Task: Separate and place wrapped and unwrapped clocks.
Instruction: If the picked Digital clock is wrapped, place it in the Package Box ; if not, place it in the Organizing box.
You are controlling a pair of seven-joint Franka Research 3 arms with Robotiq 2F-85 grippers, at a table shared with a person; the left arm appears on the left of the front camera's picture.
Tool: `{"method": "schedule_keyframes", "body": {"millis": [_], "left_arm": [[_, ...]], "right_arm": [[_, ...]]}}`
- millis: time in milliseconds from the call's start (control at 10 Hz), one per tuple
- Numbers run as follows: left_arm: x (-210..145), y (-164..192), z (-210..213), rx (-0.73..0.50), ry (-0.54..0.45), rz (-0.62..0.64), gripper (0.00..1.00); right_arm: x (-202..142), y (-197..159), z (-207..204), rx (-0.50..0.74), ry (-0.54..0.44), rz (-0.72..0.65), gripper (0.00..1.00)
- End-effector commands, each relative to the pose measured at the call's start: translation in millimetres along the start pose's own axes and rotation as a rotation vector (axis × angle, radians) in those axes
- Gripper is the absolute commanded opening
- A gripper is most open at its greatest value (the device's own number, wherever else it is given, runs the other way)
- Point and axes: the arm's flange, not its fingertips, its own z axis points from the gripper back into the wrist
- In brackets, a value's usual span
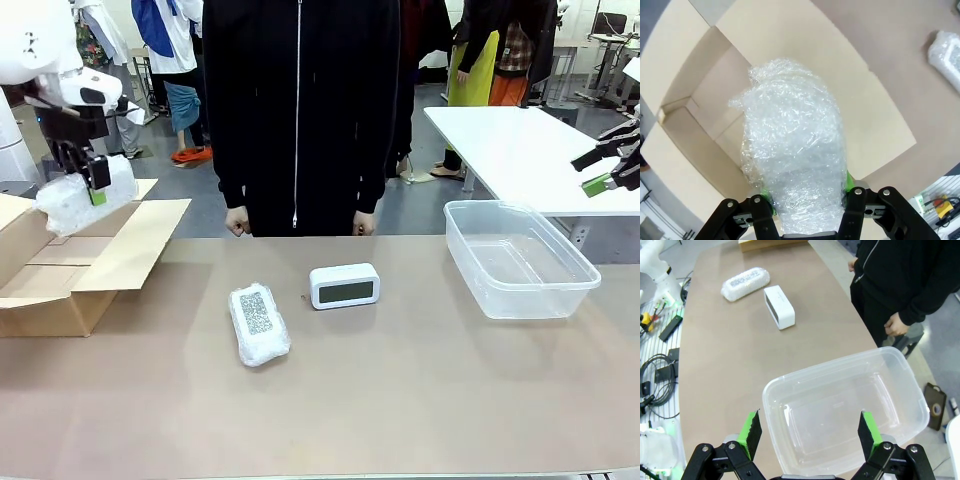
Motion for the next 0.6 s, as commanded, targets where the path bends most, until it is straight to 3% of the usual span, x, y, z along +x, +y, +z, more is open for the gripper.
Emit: {"method": "schedule_keyframes", "body": {"millis": [0,300,500], "left_arm": [[-21.7,6.2,-13.4,-0.034,-0.065,-0.010,0.53],[-34.6,24.0,-50.3,-0.044,-0.058,0.014,0.53],[-43.5,37.7,-62.7,-0.035,-0.035,0.151,0.53]], "right_arm": [[1.2,-0.4,-1.8,0.004,-0.009,0.005,1.00],[1.2,-0.4,-1.8,0.004,-0.009,0.005,1.00],[1.2,-0.4,-1.8,0.004,-0.009,0.005,1.00]]}}
